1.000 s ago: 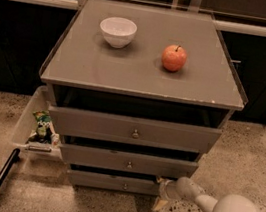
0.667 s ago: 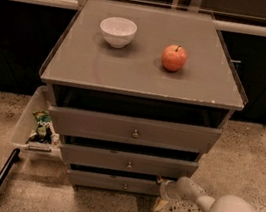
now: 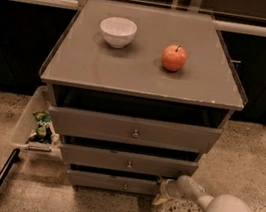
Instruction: Open bottom drawer
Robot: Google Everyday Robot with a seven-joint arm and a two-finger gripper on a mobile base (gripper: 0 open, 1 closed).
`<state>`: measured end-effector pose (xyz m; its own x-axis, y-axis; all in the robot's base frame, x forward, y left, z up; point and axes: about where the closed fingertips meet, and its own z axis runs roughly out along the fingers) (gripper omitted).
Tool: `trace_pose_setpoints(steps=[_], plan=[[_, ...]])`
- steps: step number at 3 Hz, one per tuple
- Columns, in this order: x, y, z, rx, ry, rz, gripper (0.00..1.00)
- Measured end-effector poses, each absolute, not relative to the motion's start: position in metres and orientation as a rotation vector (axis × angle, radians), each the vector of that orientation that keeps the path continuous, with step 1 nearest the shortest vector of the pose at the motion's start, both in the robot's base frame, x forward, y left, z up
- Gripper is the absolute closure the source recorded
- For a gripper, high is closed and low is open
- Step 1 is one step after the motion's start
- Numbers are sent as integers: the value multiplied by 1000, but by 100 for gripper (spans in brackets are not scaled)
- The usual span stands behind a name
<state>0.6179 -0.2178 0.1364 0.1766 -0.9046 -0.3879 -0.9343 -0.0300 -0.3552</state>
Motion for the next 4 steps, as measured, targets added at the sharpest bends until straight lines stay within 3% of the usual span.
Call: trace_pose_setpoints(steps=[3, 4], plan=[[612, -220, 156, -1939, 1705, 56, 88], [611, -220, 156, -1939, 1705, 56, 87]])
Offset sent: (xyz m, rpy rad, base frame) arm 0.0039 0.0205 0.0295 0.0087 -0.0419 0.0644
